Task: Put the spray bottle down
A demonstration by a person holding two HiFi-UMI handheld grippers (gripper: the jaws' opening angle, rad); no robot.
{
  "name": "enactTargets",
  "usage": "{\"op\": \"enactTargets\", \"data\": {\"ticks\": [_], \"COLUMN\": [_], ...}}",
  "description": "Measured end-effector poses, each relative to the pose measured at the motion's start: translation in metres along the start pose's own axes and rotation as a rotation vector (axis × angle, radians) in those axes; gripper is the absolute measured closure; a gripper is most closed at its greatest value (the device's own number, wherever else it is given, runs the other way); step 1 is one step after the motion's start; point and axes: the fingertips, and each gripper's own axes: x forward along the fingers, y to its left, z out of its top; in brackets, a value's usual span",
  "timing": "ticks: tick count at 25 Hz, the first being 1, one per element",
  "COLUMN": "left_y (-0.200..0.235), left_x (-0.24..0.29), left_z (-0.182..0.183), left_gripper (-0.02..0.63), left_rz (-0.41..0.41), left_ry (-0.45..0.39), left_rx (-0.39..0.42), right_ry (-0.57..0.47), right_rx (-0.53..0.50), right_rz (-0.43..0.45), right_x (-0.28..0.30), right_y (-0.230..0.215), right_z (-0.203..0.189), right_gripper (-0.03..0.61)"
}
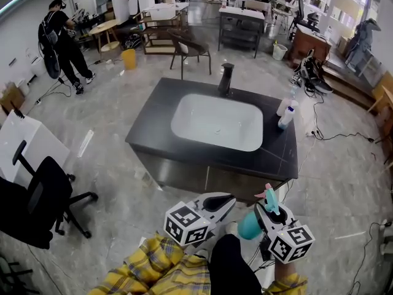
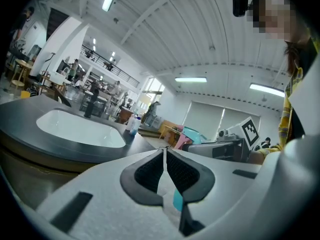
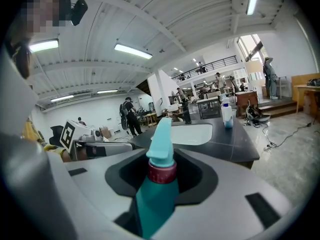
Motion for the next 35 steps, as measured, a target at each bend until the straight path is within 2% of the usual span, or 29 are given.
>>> {"op": "enactTargets", "data": {"ticks": [21, 35], "left_y": [0.053, 0.079], "left_x": [0.134, 0.212], "left_z": [0.05, 0.08], "left_gripper": [0.594, 0.593], "left_rz": [0.025, 0.037], "left_ry": [-0.008, -0.008], "left_rx": [-0.008, 0.015], "right_ry": [0.008, -0.005], "right_rx": [-0.027, -0.047], "right_rz": [0.052, 0.076], "right_x": [0.06, 0.09], "right_y": [-0.121, -0.195], "right_z": [0.067, 0.104], "right_gripper": [0.44, 0.44]}}
